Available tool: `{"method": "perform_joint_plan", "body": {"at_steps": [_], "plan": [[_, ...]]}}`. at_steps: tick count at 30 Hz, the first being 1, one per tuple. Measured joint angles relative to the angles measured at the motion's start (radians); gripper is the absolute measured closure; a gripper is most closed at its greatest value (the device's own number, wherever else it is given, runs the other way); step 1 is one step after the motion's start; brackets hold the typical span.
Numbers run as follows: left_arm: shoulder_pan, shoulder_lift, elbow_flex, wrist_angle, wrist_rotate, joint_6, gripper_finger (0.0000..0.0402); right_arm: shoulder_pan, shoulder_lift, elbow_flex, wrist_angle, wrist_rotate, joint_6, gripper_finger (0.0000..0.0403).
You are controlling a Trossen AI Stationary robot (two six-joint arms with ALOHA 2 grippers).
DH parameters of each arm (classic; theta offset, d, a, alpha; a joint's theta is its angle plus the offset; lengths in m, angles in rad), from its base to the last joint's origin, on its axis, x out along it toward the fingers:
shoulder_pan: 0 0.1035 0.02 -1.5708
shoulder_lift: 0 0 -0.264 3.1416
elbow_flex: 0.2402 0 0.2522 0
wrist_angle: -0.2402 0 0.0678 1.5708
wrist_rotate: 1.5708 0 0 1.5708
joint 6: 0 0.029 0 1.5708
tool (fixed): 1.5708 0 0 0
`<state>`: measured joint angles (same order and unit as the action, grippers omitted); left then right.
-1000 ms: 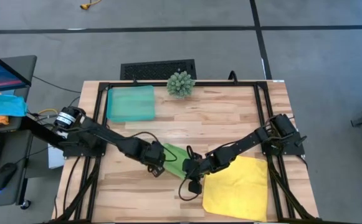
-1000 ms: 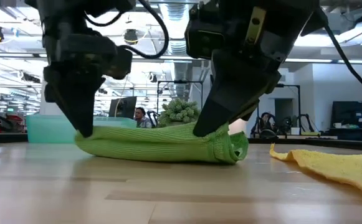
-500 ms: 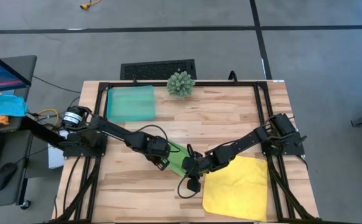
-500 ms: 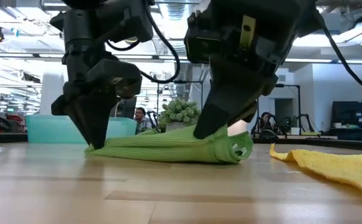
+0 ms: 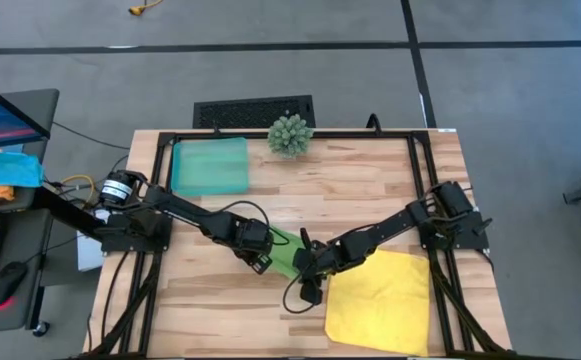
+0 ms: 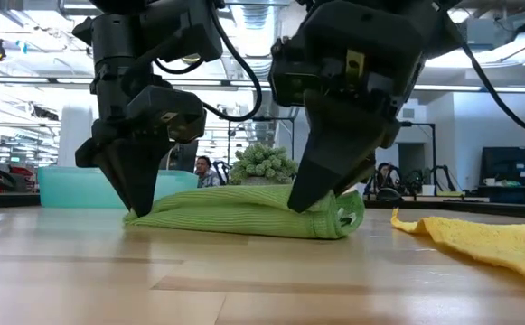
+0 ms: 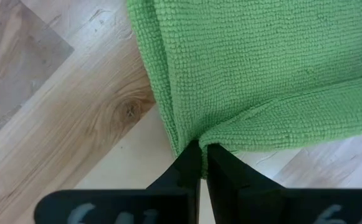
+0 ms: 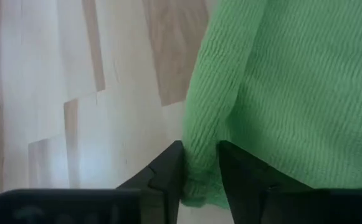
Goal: Roll microfiber towels into tight, uniform cylinder then place into a basket
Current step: Roll the green towel
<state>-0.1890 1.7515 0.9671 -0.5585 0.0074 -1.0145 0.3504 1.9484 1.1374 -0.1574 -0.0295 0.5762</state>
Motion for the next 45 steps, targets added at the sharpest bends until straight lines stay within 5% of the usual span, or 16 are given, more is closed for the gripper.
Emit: {"method": "perform_joint_plan", "body": {"at_steps": [7, 16, 25, 45], "plan": [[0.000, 0.000, -0.001, 0.001, 0.001, 0.006, 0.0397, 0.006, -0.066, -0.002, -0.122, 0.029, 0.027, 0.0285], [0.001, 0.001, -0.001, 0.002, 0.004, 0.008, 0.0397, 0.099, -0.133, 0.000, 0.009, 0.318, -0.229, 0.0290], [0.001, 0.001, -0.001, 0.003, 0.004, 0.008, 0.0397, 0.085, -0.020, -0.001, 0.114, 0.323, -0.375, 0.0291], [0.000, 0.001, -0.001, 0.024, -0.002, 0.112, 0.0397, 0.043, 0.042, 0.003, -0.033, 0.319, -0.213, 0.0291]]}}
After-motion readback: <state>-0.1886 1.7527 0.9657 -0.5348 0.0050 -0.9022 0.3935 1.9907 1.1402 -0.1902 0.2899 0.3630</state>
